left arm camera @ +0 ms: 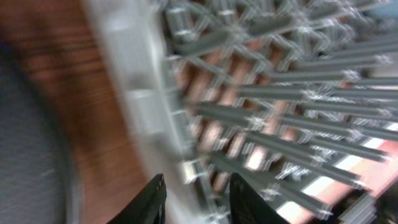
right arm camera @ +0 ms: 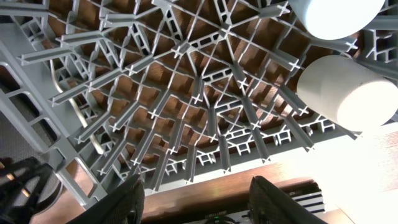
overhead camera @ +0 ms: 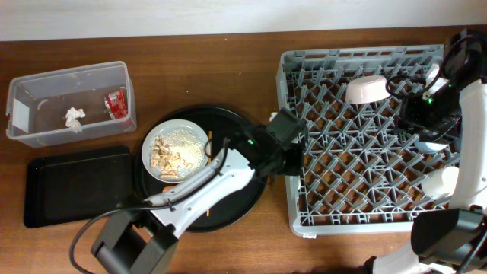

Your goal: Sort waste into correct bins and load items into the dishwasher rack

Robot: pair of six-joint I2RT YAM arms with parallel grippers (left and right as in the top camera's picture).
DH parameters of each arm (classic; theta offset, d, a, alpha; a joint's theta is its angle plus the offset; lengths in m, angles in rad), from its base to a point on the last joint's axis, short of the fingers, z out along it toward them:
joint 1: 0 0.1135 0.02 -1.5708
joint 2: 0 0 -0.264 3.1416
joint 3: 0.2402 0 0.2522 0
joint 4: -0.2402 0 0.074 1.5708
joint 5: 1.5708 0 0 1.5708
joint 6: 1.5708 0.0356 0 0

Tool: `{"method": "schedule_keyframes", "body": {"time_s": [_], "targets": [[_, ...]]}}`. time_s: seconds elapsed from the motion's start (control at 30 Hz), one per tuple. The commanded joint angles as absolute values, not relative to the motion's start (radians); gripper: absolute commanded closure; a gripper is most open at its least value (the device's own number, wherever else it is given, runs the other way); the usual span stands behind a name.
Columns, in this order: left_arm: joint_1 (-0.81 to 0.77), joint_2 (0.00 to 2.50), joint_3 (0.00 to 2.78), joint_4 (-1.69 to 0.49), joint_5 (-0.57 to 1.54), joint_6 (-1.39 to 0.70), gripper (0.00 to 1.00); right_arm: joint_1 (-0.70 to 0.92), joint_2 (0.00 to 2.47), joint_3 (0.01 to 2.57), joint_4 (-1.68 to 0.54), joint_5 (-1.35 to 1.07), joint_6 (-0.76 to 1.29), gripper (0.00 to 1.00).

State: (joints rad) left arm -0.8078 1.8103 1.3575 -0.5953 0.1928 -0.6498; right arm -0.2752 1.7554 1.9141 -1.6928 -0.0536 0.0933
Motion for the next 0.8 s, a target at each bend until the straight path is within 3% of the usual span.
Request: {"method": "schedule_keyframes", "body": {"time_s": [0.0, 0.17, 0.77], "targets": [[-0.709, 1.727, 1.370, -0.727, 0.016, -0.580, 0.66, -0.275, 1.758, 1.914, -1.695, -0.067, 0.085, 0.43], [-0.581, 1.702, 1.356, -0.963, -0.185, -0.543, 0.64, -0.275, 1.758, 1.914, -1.696, -0.067, 0.085, 0.43], [-0.566, 1.759, 1.174, -0.900, -0.198, -0.545, 0.65, -0.275, 1.758, 1.914, -1.699, -0.067, 0.085, 0.43]]}}
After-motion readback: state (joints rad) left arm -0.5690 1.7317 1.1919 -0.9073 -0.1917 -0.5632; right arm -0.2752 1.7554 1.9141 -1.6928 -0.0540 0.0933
